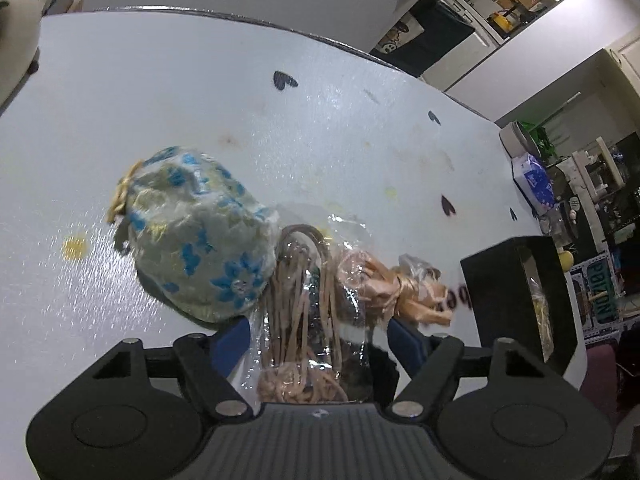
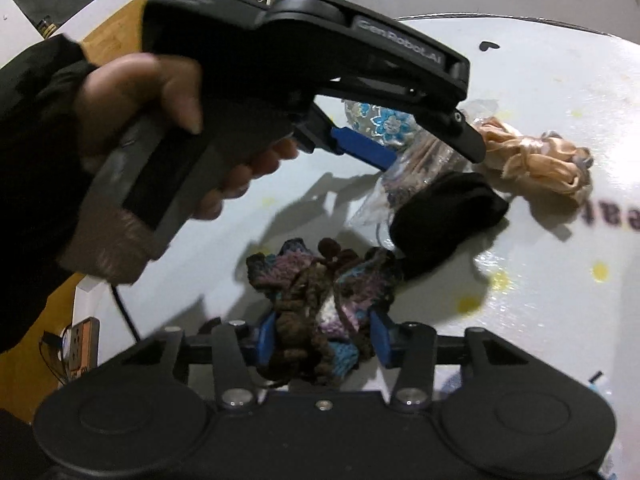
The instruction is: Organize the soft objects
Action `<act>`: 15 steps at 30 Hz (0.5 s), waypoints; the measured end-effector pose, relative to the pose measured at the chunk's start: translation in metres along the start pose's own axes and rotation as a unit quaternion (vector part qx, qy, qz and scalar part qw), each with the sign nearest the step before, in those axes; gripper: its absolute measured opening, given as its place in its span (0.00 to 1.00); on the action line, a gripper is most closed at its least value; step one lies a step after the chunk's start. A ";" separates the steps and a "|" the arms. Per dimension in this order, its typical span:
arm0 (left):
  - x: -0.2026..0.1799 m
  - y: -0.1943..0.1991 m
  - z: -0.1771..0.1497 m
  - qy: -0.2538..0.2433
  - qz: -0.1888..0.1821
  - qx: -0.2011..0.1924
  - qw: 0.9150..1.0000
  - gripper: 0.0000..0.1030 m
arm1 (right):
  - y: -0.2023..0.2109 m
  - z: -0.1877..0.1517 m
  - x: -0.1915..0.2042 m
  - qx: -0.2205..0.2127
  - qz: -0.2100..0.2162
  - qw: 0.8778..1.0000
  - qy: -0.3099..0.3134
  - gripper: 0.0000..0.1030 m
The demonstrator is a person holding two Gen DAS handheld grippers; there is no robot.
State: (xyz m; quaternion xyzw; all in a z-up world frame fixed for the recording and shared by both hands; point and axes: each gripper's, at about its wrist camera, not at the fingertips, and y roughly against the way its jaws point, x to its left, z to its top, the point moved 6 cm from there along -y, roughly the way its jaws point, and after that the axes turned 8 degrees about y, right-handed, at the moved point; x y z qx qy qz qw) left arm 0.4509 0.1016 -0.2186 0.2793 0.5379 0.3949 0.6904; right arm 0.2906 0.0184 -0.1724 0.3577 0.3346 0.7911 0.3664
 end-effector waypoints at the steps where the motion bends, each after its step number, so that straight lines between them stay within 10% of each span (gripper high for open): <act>1: -0.002 -0.001 0.002 -0.002 0.001 -0.004 1.000 0.63 | 0.003 -0.001 -0.001 -0.001 -0.002 1.000 0.000 0.45; 15: -0.019 -0.011 0.000 -0.037 0.042 -0.030 0.998 0.31 | 0.024 -0.008 -0.013 -0.031 -0.042 0.998 -0.035 0.45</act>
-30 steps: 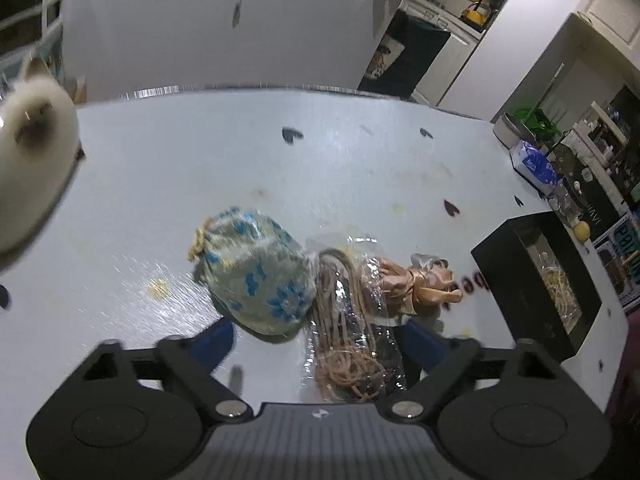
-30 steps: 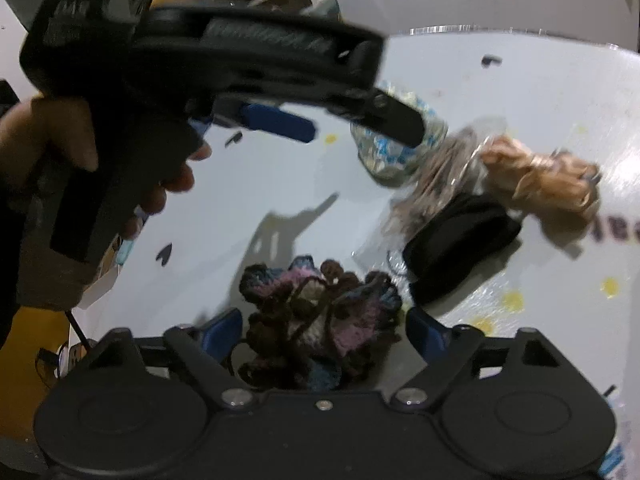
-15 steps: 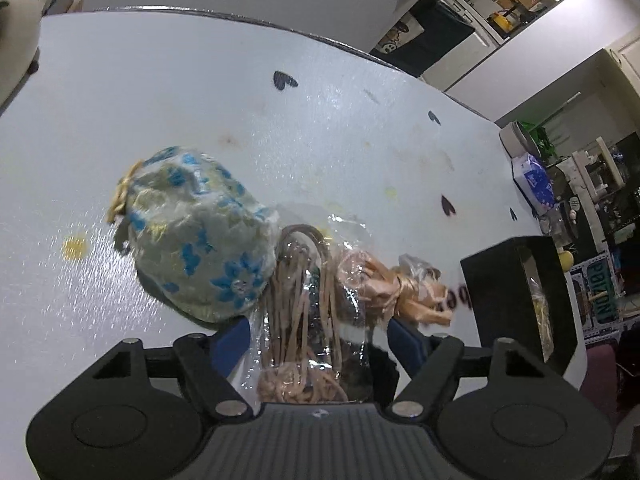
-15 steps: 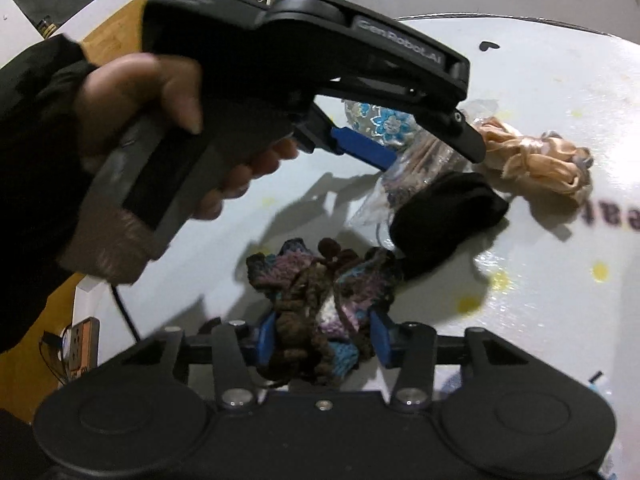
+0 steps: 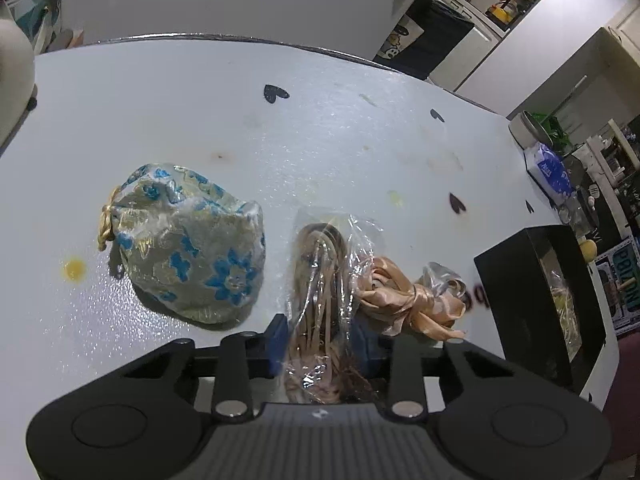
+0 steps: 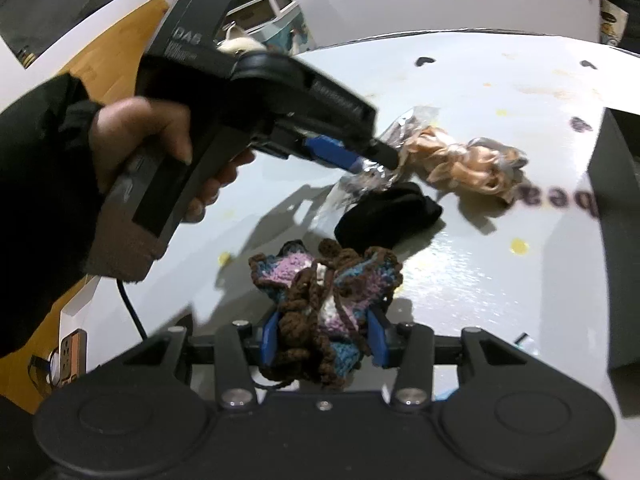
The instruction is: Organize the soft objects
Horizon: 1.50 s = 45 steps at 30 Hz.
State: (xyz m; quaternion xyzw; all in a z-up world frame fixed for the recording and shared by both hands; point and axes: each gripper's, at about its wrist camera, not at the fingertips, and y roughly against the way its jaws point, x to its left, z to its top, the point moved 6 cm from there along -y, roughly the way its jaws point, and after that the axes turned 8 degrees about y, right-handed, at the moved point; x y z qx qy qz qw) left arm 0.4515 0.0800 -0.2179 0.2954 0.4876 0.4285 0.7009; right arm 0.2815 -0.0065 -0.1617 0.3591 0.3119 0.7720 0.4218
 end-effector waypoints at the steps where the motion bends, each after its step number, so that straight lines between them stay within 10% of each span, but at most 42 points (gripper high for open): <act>1: -0.001 0.001 -0.002 -0.001 0.002 -0.003 1.000 0.31 | 0.000 0.002 0.003 -0.002 -0.003 1.000 -0.002 0.45; 23: 0.003 0.101 -0.051 0.064 0.023 -0.132 0.989 0.31 | 0.062 0.003 -0.016 -0.080 -0.046 0.996 -0.002 0.45; 45: -0.110 0.148 -0.093 0.112 0.019 -0.232 0.966 0.31 | 0.158 0.015 -0.101 -0.155 -0.063 0.986 0.021 0.45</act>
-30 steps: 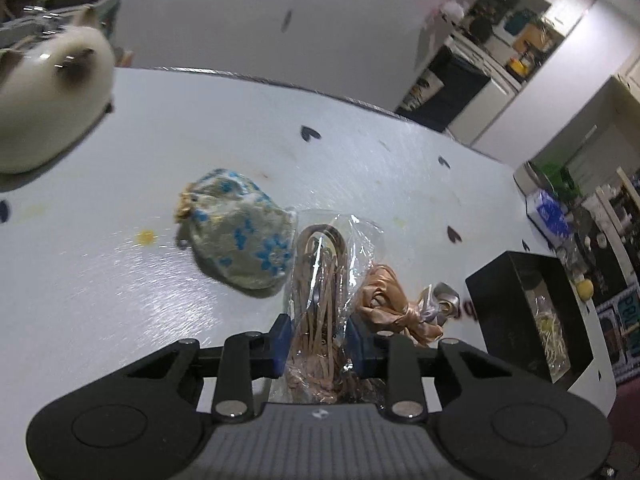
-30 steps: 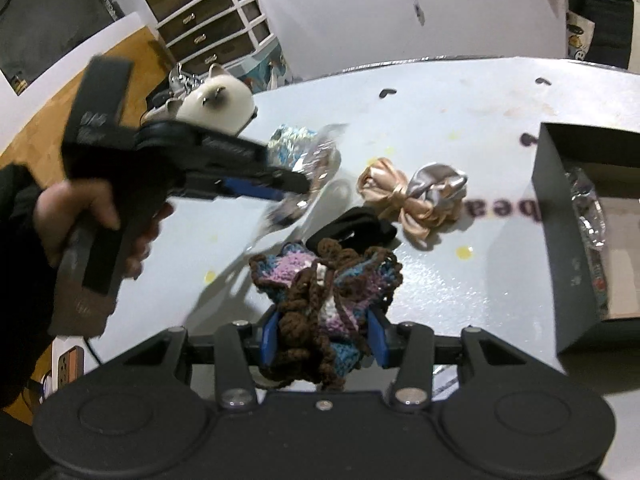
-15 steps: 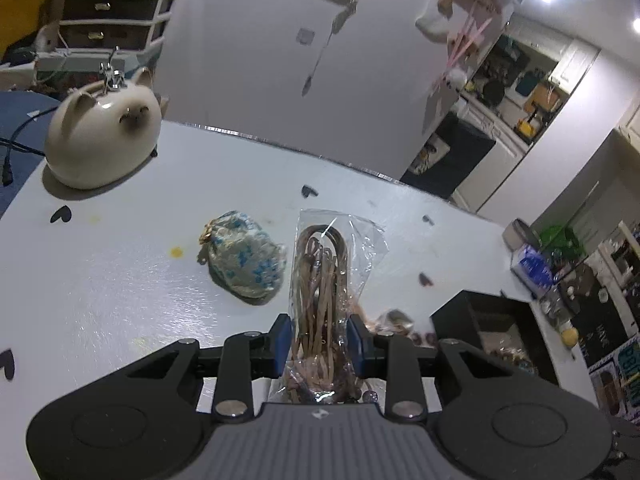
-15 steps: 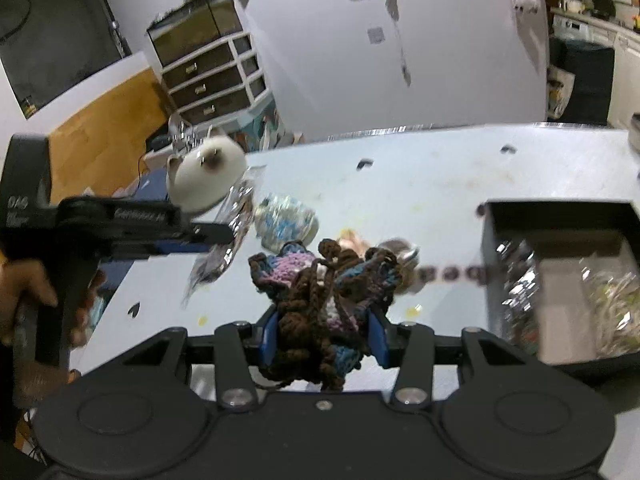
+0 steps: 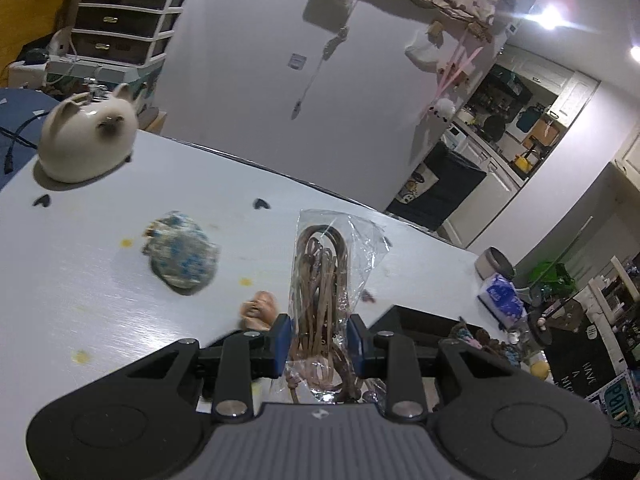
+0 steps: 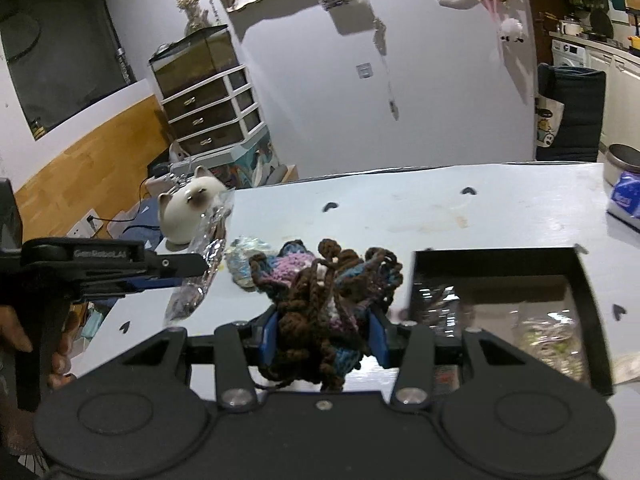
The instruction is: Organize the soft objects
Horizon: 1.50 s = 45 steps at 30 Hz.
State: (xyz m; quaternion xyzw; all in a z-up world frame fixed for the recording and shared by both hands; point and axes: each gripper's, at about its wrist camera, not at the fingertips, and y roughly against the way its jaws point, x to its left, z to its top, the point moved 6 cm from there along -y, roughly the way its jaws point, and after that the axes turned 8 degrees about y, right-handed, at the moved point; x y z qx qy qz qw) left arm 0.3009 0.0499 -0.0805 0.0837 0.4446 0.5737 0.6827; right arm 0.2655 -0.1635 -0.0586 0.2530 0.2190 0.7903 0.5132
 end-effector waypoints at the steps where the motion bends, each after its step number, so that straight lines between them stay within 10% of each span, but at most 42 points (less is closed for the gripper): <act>1: -0.007 -0.002 -0.003 0.000 -0.002 0.000 1.000 0.31 | 0.003 0.000 -0.009 -0.001 -0.002 1.000 -0.003 0.45; 18: -0.130 -0.080 -0.071 -0.009 -0.057 0.066 0.996 0.31 | 0.057 -0.018 -0.136 -0.008 -0.060 0.997 -0.037 0.45; 30: -0.154 -0.147 -0.103 -0.024 -0.021 0.103 0.994 0.32 | 0.067 -0.022 -0.187 -0.001 -0.085 0.995 -0.055 0.45; 37: -0.149 -0.168 -0.116 -0.038 0.016 0.113 0.993 0.63 | 0.053 -0.017 -0.197 0.011 -0.080 0.995 -0.053 0.45; 41: -0.148 -0.164 -0.120 -0.049 0.011 0.108 0.993 0.59 | 0.036 -0.010 -0.200 0.022 -0.071 0.996 -0.049 0.45; 45: -0.150 -0.156 -0.117 -0.059 -0.010 0.101 0.993 0.33 | 0.013 -0.002 -0.203 0.038 -0.058 0.996 -0.065 0.45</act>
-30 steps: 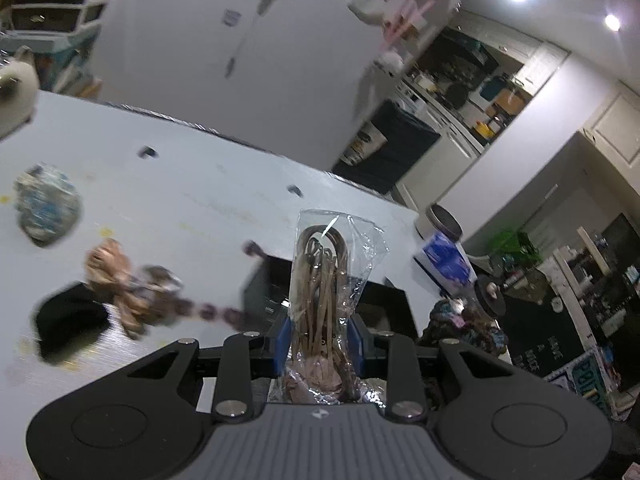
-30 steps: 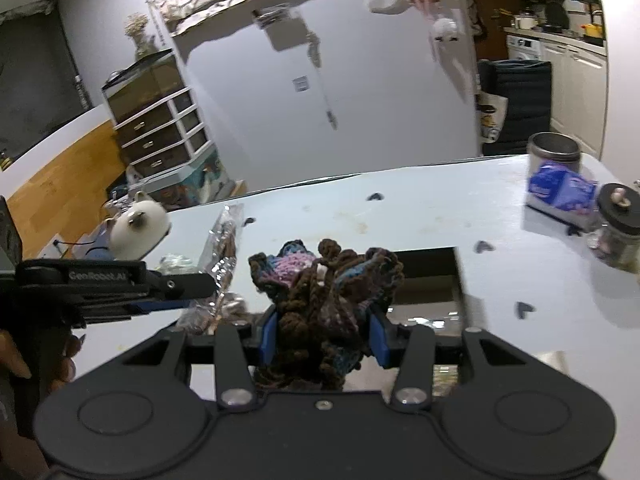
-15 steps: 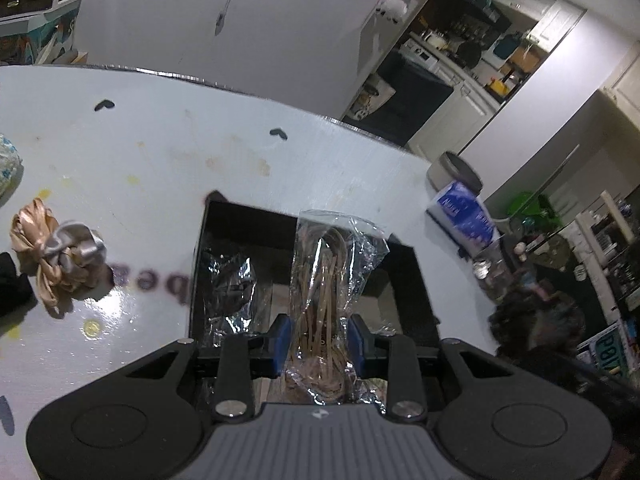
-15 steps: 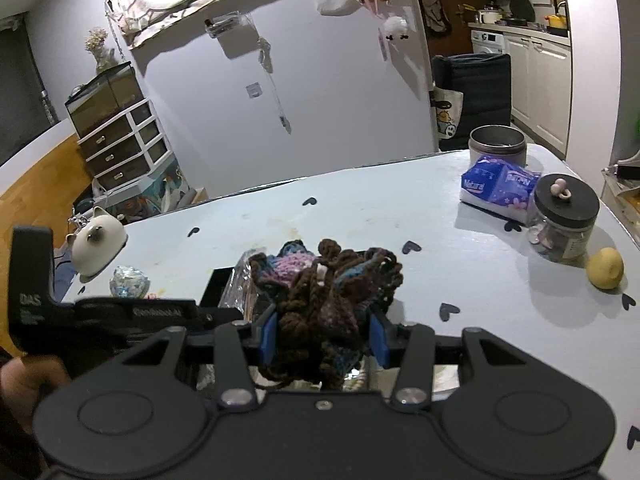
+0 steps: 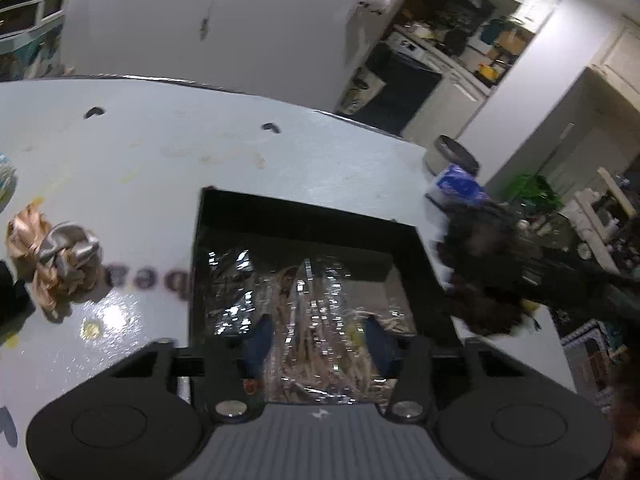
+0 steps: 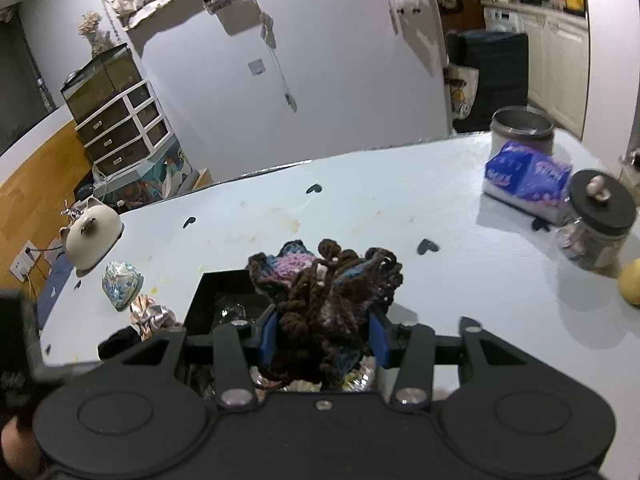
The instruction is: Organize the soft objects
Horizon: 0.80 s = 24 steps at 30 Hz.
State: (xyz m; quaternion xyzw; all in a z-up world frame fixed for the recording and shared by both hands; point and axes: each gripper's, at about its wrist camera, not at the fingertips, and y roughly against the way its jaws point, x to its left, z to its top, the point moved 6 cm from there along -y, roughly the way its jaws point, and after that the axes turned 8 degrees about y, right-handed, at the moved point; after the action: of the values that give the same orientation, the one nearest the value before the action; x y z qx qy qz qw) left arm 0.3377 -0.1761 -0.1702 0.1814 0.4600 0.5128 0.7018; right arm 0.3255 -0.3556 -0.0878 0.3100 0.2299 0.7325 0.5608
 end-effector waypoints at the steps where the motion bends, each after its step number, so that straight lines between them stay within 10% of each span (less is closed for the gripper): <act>1: -0.002 0.001 0.000 -0.005 -0.007 0.001 1.000 0.26 | -0.007 0.003 0.000 0.006 0.002 1.000 -0.007 0.45; 13: -0.017 -0.022 -0.012 -0.052 -0.030 0.063 0.996 0.21 | -0.057 0.014 -0.003 0.045 -0.019 0.997 -0.052 0.69; 15: -0.015 -0.026 -0.013 -0.049 -0.029 0.068 0.996 0.21 | -0.053 0.017 -0.001 0.034 -0.013 0.999 -0.033 0.65; 20: -0.014 -0.033 -0.012 -0.050 -0.032 0.077 0.995 0.21 | -0.065 0.019 0.010 0.075 0.006 0.997 0.035 0.19; 24: -0.011 -0.037 -0.017 -0.049 -0.028 0.090 0.994 0.21 | -0.084 0.010 0.013 0.115 -0.004 0.991 0.063 0.09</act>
State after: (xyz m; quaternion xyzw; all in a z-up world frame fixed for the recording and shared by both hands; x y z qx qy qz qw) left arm 0.3439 -0.2049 -0.2008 0.2559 0.4739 0.4397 0.7188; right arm 0.3875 -0.3205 -0.1361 0.3248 0.3491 0.7166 0.5090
